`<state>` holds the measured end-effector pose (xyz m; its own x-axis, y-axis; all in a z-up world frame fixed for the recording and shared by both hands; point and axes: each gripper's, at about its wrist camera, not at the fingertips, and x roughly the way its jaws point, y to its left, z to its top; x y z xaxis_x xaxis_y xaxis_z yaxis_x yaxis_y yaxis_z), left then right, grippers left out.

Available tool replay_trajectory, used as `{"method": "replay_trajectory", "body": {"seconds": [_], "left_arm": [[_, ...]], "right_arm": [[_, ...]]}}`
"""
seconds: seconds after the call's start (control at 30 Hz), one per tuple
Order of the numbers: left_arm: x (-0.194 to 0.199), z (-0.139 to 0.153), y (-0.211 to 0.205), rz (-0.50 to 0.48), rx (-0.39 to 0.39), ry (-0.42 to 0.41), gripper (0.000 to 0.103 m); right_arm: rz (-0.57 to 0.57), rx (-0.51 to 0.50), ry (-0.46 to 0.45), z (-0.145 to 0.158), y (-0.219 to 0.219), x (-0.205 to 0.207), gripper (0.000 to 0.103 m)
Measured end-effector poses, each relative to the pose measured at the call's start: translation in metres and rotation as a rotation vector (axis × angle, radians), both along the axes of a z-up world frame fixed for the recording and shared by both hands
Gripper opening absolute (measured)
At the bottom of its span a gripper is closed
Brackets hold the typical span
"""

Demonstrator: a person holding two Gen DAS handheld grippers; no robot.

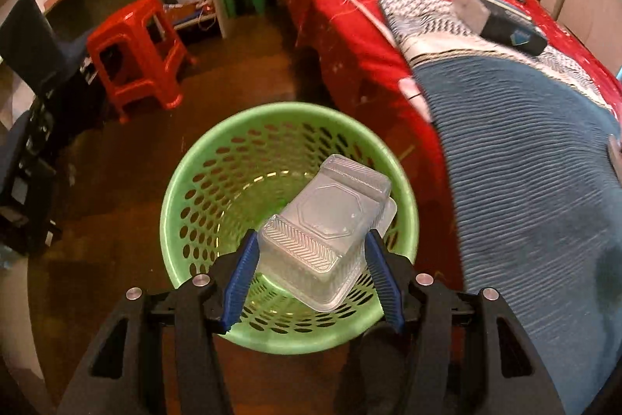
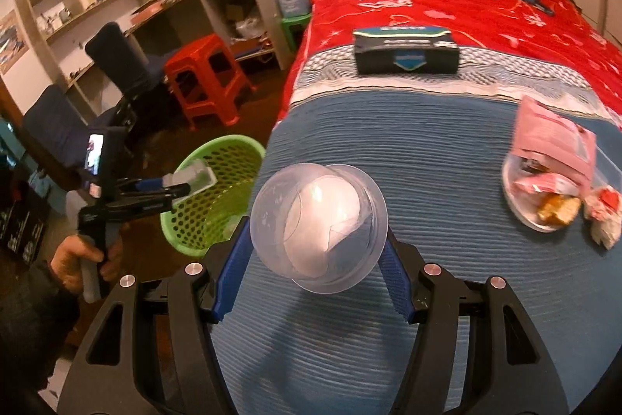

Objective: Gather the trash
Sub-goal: 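Carry the cup and tray over the green wastebasket and open both tools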

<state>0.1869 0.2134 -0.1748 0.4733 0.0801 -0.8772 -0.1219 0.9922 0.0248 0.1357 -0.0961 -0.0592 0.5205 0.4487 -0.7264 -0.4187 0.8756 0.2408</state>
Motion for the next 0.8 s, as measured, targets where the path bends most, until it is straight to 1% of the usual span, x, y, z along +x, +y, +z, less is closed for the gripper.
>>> {"method": "replay_trajectory", "body": {"seconds": [0.07, 0.13, 0.23, 0.47, 0.77, 0.8], "left_arm": [[0.004, -0.008, 0.005, 0.015, -0.008, 0.022, 0.056], [0.005, -0.012, 0.009, 0.025, -0.013, 0.025, 0.064], [0.005, -0.015, 0.015, 0.04, -0.023, 0.02, 0.068], [-0.015, -0.007, 0.035, 0.101, -0.046, -0.002, 0.068], [-0.056, 0.01, 0.061, 0.18, -0.065, -0.044, 0.07], [-0.06, 0.012, 0.064, 0.188, -0.062, -0.046, 0.072]], "right_arm": [[0.016, -0.005, 0.007, -0.002, 0.01, 0.003, 0.062], [0.027, -0.009, 0.012, -0.003, 0.016, 0.003, 0.062], [0.049, -0.013, 0.017, -0.005, 0.026, 0.004, 0.062], [0.101, -0.002, 0.032, -0.008, 0.053, 0.011, 0.062], [0.197, -0.016, 0.064, -0.021, 0.114, 0.024, 0.062], [0.206, -0.018, 0.068, -0.022, 0.121, 0.025, 0.062]]}}
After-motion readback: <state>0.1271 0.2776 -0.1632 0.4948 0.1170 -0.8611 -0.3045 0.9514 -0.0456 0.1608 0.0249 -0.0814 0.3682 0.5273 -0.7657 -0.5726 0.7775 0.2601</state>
